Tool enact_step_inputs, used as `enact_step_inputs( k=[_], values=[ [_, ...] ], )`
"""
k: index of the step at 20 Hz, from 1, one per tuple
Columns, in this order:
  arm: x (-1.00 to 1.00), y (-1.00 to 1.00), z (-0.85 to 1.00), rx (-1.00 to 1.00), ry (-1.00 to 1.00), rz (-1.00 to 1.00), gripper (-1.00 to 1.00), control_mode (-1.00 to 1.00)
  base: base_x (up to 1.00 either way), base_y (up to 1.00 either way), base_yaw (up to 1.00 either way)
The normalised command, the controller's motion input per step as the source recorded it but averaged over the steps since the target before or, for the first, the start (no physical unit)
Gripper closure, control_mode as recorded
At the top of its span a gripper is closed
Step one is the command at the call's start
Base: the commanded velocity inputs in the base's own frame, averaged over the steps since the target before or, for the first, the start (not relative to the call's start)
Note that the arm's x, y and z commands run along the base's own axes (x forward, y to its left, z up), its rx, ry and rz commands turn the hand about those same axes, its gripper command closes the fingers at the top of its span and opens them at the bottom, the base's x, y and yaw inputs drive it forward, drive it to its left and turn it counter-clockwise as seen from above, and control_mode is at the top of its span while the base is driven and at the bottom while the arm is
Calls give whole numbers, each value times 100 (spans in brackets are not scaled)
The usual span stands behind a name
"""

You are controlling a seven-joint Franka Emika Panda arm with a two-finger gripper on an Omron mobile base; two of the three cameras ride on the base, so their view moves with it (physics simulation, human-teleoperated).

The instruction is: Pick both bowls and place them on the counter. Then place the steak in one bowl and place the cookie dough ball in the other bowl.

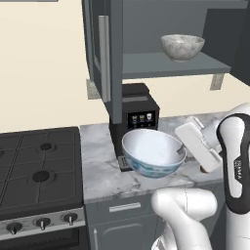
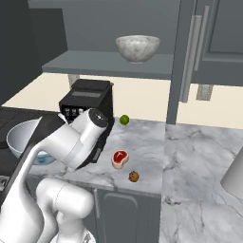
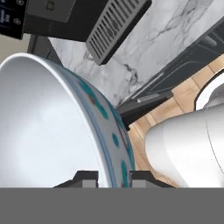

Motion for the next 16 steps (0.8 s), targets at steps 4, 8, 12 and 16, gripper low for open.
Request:
enact_step_inputs(
  k=[4,8,12,16],
  values=[
    [9,23,-22,0,4,0,100,-100,0,0,0],
    [1,22,-23,0,4,0,100,-100,0,0,0],
    [11,26,-18,-2,2,0,100,-100,0,0,0],
    [24,30,-14,-9,0,0,100,-100,0,0,0]
  ],
)
